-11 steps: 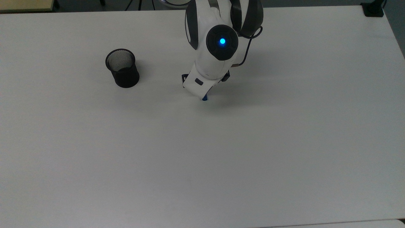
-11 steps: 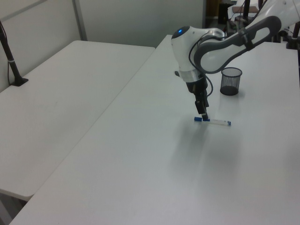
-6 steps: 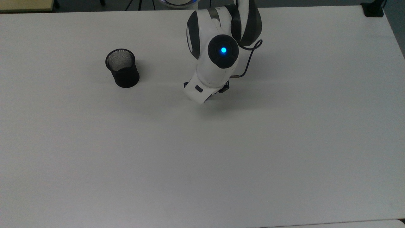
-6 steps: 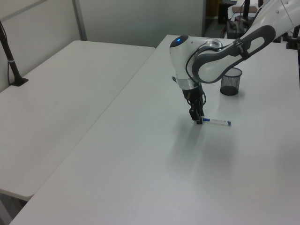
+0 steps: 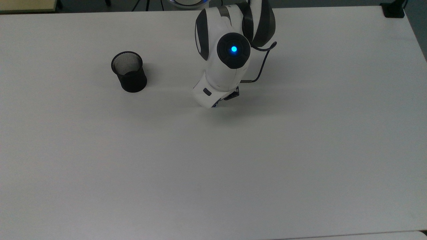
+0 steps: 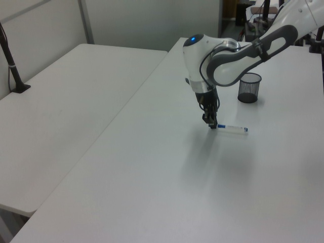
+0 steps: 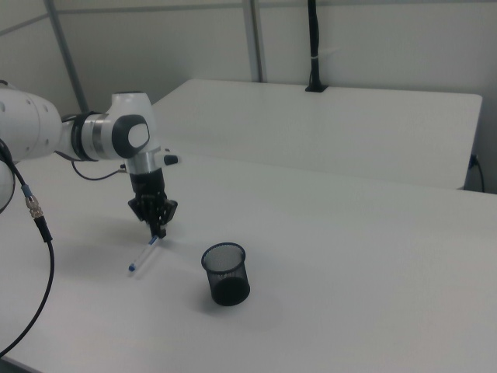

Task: Insert the marker
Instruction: 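Carry the hanging marker over the black mesh pen cup, then lower the marker tip-first into the pen cup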

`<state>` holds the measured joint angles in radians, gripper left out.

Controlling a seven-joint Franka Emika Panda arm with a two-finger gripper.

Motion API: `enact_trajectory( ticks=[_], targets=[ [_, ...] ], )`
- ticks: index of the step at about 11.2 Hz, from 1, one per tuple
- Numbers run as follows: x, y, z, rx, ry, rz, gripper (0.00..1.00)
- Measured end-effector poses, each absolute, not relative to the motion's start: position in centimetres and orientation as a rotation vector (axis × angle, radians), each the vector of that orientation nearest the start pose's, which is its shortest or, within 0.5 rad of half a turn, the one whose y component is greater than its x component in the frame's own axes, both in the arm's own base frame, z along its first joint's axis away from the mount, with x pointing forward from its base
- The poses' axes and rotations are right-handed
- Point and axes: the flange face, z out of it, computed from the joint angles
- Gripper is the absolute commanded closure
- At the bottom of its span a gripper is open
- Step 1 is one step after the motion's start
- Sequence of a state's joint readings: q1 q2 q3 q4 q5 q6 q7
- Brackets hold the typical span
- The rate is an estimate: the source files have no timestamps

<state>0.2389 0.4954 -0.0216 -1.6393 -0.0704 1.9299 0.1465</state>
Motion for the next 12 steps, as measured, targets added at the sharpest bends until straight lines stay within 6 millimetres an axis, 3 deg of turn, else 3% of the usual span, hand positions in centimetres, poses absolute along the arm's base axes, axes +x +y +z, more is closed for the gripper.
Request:
enact_trajectory(
  ticks=[1,3,6,7,8,9,12],
  targets=[
    [64.6,13.4,33.2,-3.233,-0.153,0.253,0.92],
    [65.2,11.5,40.1,-3.225,-0.096,0.083,0.92],
    [63.7,5.7,52.5,-3.194,0.004,-0.226,0.92],
    [62.7,3.6,55.3,-3.186,0.019,-0.303,0.93],
    [61.9,2.0,56.5,-3.176,0.037,-0.377,0.93],
    [61.3,0.9,56.5,-3.16,0.061,-0.474,0.93],
    [59.5,-3.0,53.4,-3.111,0.143,-0.705,0.93]
  ],
)
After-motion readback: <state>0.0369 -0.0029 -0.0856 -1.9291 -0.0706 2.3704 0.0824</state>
